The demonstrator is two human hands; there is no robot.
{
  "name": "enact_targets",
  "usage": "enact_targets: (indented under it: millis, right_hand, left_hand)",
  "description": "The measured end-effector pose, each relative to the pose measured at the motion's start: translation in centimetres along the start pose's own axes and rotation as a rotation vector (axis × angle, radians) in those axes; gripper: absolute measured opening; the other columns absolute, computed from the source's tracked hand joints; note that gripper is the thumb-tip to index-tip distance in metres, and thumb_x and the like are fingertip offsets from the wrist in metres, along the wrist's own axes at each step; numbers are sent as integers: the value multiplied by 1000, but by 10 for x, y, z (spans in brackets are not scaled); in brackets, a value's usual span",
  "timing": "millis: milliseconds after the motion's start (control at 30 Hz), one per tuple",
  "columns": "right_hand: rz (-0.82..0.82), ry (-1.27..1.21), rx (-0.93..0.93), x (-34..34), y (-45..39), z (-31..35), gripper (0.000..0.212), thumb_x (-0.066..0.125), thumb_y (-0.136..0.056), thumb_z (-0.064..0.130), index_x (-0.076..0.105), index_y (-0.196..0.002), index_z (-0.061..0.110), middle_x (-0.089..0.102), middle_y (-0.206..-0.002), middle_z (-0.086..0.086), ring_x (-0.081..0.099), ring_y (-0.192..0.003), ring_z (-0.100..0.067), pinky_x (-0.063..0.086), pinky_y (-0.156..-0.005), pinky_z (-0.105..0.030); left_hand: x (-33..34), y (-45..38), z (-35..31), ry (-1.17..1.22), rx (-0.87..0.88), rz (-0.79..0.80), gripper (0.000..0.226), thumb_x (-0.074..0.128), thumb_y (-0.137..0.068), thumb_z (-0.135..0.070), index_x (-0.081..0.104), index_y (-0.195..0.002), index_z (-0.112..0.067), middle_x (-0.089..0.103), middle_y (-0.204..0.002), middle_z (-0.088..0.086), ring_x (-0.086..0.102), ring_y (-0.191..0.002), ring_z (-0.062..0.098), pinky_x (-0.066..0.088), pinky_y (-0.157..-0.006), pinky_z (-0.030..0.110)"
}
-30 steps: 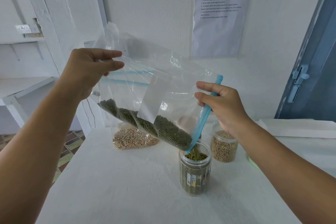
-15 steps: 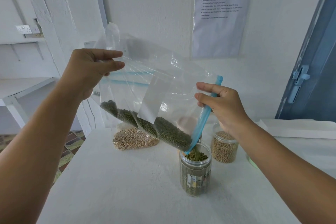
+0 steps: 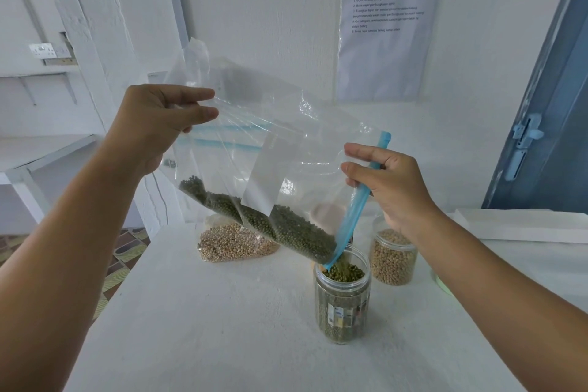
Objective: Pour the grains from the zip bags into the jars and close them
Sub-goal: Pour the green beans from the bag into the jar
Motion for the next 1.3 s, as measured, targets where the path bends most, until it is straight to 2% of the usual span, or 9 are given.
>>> enact_targets:
  millis: [267, 467, 800, 867, 1133, 1300]
  right_hand:
    - [-3, 5, -5, -1, 0, 0, 33, 84, -85, 11, 80, -115, 24, 77, -115, 10, 73, -78, -15, 61, -90, -32]
    - [-10, 2, 0, -2, 0, -2, 34, 85, -85, 10, 80, -116, 23, 77, -113, 11, 73, -77, -17, 62, -90, -34]
    - [-8, 3, 2, -4, 0, -5, 35, 84, -86, 8, 79, -118, 21, 77, -113, 13, 74, -80, -17, 62, -92, -36]
    - [-7, 3, 3, -4, -1, -6, 35, 84, -86, 9, 79, -118, 21, 77, -113, 13, 74, -80, -17, 62, -93, -36]
    - [-13, -11, 2, -6, -1, -7, 35, 83, -86, 7, 79, -119, 19, 76, -115, 11, 73, -78, -16, 62, -90, -34]
    - [-19, -14, 5, -7, -2, -9, 35, 84, -86, 7, 79, -119, 18, 77, -114, 12, 74, -81, -16, 62, -90, -34]
  left_hand:
    - [-1, -1, -1, -3, 3, 10, 27, 89, -78, -20, 82, -101, -32, 73, -82, -1, 56, -71, 6, 50, -71, 18]
    - [2, -2, -4, -10, 22, 6, 27, 90, -77, -20, 83, -98, -34, 74, -102, 21, 55, -77, 16, 51, -74, 21]
    - [5, -4, -1, -6, 34, 11, 29, 90, -77, -19, 82, -103, -30, 74, -101, 22, 55, -77, 16, 49, -69, 16]
    - [6, -4, -1, -7, 35, 10, 29, 90, -77, -20, 82, -104, -29, 75, -99, 21, 56, -78, 17, 49, -69, 16]
    - [8, -8, 1, -8, 27, 17, 31, 90, -76, -22, 82, -105, -29, 72, -82, -4, 57, -79, 13, 49, -69, 15]
    - [8, -11, 1, -22, 29, 25, 30, 91, -76, -24, 82, -104, -31, 73, -84, -4, 57, -77, 11, 50, -71, 15]
Point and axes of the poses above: each hand's wrist, its own y-axis away from the middle knuckle, its own x-axis out of the palm, z = x × y, the point moved 2 cm from there along -y, towards the middle knuckle
